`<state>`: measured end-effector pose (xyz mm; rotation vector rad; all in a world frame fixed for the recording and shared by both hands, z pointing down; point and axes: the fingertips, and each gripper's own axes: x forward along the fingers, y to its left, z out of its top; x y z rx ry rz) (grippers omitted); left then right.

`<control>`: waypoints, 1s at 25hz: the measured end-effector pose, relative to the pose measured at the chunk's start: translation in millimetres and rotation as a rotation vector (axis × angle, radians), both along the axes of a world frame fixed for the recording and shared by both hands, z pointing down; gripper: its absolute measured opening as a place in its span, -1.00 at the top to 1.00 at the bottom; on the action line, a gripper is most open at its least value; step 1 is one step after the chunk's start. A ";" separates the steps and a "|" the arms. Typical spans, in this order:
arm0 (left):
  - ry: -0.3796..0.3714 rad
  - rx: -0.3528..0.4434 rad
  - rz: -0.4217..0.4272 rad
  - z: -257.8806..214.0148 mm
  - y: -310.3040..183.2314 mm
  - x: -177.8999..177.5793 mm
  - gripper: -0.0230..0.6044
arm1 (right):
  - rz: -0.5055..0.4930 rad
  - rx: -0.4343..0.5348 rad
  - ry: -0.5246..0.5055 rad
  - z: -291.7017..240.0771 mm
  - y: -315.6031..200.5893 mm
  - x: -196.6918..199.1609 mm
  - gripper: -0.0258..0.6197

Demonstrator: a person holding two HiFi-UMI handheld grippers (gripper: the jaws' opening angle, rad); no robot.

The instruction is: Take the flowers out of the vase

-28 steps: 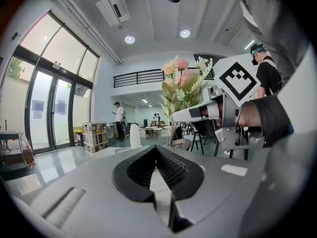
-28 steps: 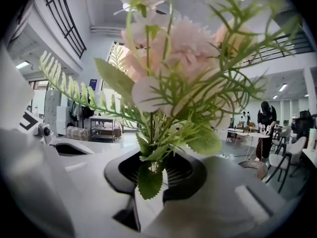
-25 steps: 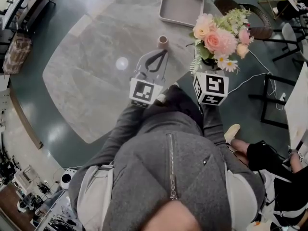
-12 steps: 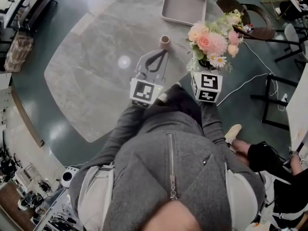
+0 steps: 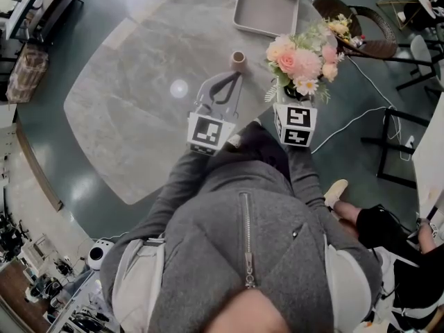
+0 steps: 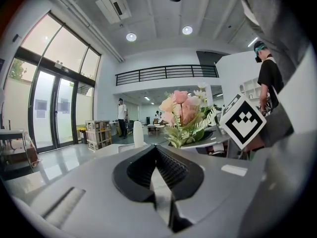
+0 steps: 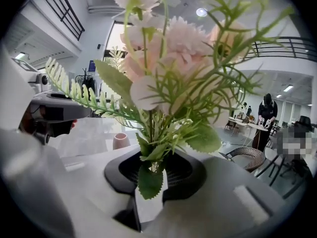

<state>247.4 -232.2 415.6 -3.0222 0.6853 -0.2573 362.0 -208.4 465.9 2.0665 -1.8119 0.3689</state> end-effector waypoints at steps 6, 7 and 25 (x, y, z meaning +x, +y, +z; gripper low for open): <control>-0.011 0.002 0.008 -1.8 1.2 0.2 0.90 | 0.003 -0.001 -0.015 -1.5 0.4 -0.2 0.67; -0.010 0.001 0.008 -2.5 1.2 0.4 0.90 | 0.002 0.000 -0.012 -2.6 0.1 0.2 0.67; -0.012 0.006 0.023 2.1 4.1 2.7 0.90 | -0.002 -0.007 -0.020 2.4 1.2 -1.5 0.67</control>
